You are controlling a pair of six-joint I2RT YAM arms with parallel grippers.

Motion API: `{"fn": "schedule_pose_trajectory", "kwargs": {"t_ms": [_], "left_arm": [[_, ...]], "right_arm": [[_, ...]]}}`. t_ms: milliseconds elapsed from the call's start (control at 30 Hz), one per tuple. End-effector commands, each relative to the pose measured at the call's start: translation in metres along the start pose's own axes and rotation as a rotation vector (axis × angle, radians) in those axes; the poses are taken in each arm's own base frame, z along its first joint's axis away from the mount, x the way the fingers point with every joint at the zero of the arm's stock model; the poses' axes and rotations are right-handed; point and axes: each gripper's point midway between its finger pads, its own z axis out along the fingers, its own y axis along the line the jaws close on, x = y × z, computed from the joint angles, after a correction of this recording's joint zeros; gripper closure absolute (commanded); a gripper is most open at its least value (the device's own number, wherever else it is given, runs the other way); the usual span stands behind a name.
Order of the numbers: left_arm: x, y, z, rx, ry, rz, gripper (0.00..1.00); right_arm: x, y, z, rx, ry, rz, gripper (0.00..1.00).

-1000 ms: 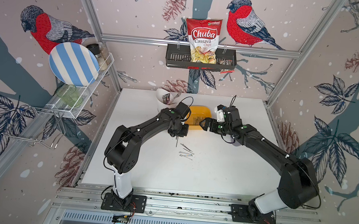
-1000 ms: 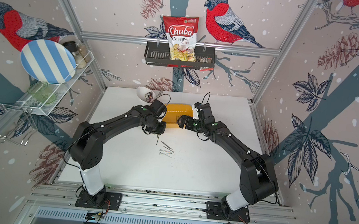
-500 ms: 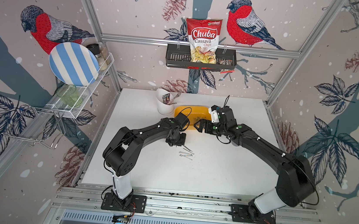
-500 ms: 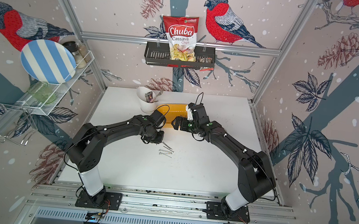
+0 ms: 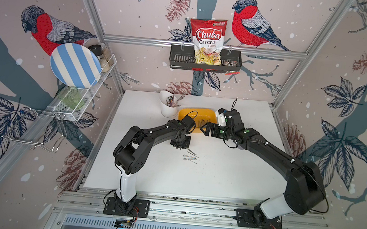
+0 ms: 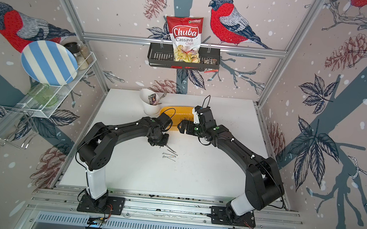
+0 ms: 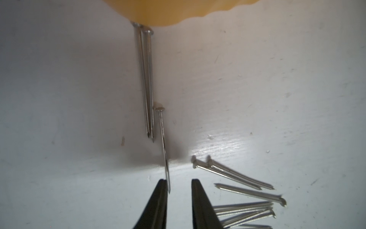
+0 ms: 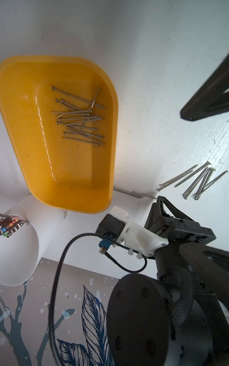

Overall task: Put the nails on the desktop into the storage box
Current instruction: Pick up the nail from the center of the board.

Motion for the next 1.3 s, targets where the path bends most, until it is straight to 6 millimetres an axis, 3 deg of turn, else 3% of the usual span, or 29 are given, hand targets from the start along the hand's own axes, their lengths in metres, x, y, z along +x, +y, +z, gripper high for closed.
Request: {"fn": "schedule_pose_trajectory", "kwargs": {"t_ms": [0, 567, 833, 900, 1100, 1267], "left_arm": [[0.002, 0.004, 0.002, -0.031, 0.017, 0.024, 0.74], [0.006, 0.014, 0.025, -0.098, 0.084, 0.074, 0.76], [0.014, 0.018, 0.034, -0.116, 0.124, 0.092, 0.99], [0.016, 0.018, 0.034, -0.114, 0.130, 0.095, 1.00], [0.013, 0.014, 0.023, -0.090, 0.111, 0.094, 1.00], [-0.006, 0.001, -0.004, -0.045, 0.049, 0.090, 1.00]], "right_arm": [[-0.001, -0.001, 0.001, -0.003, 0.001, -0.012, 0.00], [-0.004, -0.005, 0.007, 0.001, 0.009, 0.001, 0.00], [-0.008, -0.005, 0.009, 0.005, 0.008, 0.001, 0.00], [-0.009, -0.004, 0.010, 0.004, 0.009, 0.001, 0.00], [-0.010, -0.001, 0.015, -0.011, 0.013, 0.006, 0.00], [-0.011, 0.003, 0.019, -0.018, 0.016, 0.003, 0.00]]}}
